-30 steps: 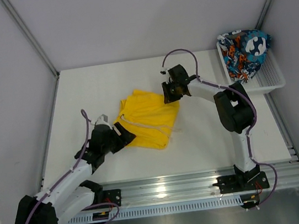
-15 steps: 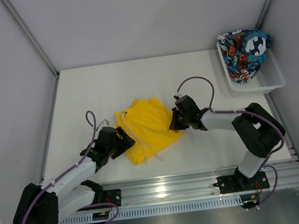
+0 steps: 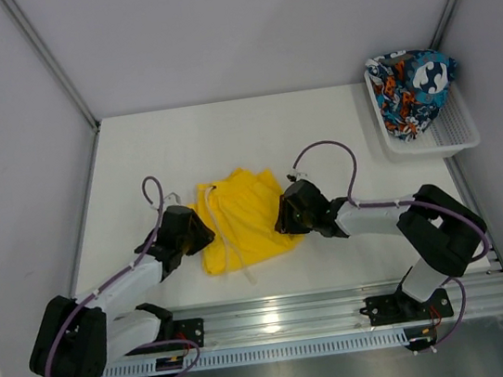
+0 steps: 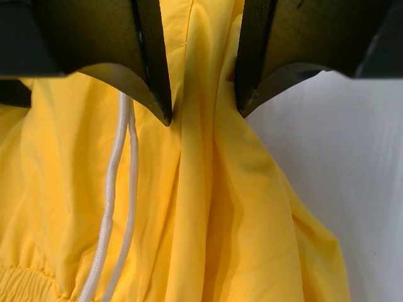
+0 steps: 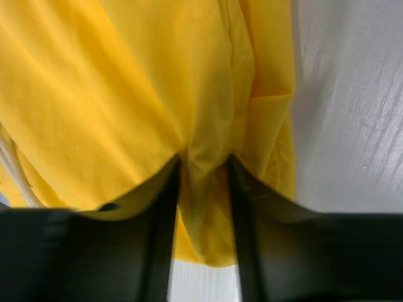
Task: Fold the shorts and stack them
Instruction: Fold the shorts
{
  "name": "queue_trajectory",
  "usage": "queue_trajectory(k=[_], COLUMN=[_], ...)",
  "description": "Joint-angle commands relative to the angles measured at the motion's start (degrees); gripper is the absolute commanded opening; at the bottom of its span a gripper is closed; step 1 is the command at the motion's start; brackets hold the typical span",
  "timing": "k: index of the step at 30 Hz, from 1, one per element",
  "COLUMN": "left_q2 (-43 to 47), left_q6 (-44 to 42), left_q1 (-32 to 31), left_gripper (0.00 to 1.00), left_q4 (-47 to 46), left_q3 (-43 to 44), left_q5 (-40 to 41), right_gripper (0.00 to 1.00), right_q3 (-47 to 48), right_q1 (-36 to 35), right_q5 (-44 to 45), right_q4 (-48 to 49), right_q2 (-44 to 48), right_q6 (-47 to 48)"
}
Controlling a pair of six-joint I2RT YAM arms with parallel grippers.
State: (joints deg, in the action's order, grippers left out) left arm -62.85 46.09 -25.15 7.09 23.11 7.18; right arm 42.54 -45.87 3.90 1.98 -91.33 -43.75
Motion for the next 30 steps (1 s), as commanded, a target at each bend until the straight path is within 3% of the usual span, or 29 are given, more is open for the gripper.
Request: queue_trajectory(k=[1,5,11,15,18,20,21,23,25,30], left_q2=[-2.0,-3.2,-3.5,-5.0,-6.4,-7.1,-7.5,-8.8,-10.2,-12.2], left_q6=[-2.3,-3.4,-6.2,-7.8,-7.9,-7.9,-7.9,-8.1,-8.1,-7.1], left_q1=[1.1,1.9,2.0,2.0,2.0,2.1,2.1,2.1,2.2,6.9], left_gripper=[0.45,0.48,0.47,0.36,0.30,0.19,0.13,0.00,0.00,0.00], left_q4=[-3.7,-5.5,-7.6,-10.7,-11.7,-13.0,-13.1,-13.4,-13.4,-14.8], left_q3=[2.3,1.8,2.1,2.1,2.1,2.2,2.2,2.9,3.3,2.8], left_q5=[-0.3,-1.9,-0.2,0.6,0.3,-0.4,-0.7,-1.1,-1.4,-5.3], right_gripper=[0.45,0.50,0.47,0.35,0.37,0.37,0.34,0.17,0.00,0.00], right_q3=[1.7,8.3,15.1,17.0,18.6,18.5,18.4,18.6,19.4,20.1], right_q1=[0.8,3.0,4.5,6.8,6.8,6.7,6.7,6.9,7.4,10.2], right_q5=[1.7,0.8,2.2,-2.8,-2.9,-2.7,-2.4,-1.9,-1.4,1.2], right_q4=[-0.7,-6.2,-8.8,-7.3,-8.7,-8.0,-8.0,-8.4,-9.4,-11.0], right_q2=[0.7,0.9,-3.5,-7.5,-10.5,-11.2,-11.3,-11.9,-12.3,-12.1], right_q6=[3.0,10.1,15.7,16.2,16.6,16.8,16.9,17.1,17.2,16.7])
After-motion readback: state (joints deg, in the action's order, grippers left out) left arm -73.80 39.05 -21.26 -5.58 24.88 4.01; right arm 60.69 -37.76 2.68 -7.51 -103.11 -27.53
